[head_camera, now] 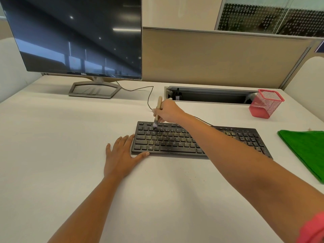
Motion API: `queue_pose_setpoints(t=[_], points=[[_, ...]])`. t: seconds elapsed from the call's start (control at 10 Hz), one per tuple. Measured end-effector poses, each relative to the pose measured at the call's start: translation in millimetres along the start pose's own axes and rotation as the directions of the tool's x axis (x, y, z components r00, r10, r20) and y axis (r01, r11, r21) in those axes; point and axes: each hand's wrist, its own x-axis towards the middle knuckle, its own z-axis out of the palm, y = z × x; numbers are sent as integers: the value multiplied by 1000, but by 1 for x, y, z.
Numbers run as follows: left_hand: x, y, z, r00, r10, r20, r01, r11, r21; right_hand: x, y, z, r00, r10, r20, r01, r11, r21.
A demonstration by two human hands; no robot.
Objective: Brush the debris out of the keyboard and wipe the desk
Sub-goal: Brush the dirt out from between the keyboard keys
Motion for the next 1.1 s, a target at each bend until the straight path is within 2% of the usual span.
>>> queue_pose_setpoints(t=[0.1, 0.2, 0.3, 0.4, 0.5, 0.6, 0.8, 0.9, 1.1], points=[[0, 0, 0, 1000, -4, 7, 4, 1000, -1, -3, -2, -1, 991, 22, 133, -16, 999, -46], [0, 1, -1, 1000, -4, 6, 4, 1000, -4, -2, -5, -5, 994, 37, 101, -35, 999, -20], [0, 0, -1, 1000, -1, 3, 1, 1000, -11, 1, -3, -4, 999, 9, -44, -8, 1000, 26], [1, 0, 1, 1000, 1, 5, -1, 1000, -3, 0, 1, 1, 997, -5, -74, 7, 1000, 26], [1, -1, 1, 1000, 1, 9, -1, 1000, 5, -2, 2, 1, 999, -4, 46, 4, 1000, 0], [1, -1, 0, 1000, 2, 4, -2, 1000, 3, -4, -3, -1, 994, 35, 104, -34, 999, -18], [1, 0, 0, 1000, 5, 4, -5, 1000, 1, 1, -5, 1, 988, 55, -141, -43, 995, 89], [0, -1, 0, 1000, 3, 6, -3, 1000, -6, -1, -6, 10, 985, 73, -157, -60, 994, 87], [0, 0, 1, 1000, -2, 9, 2, 1000, -9, -8, -15, 11, 990, 125, 59, -120, 988, -93]])
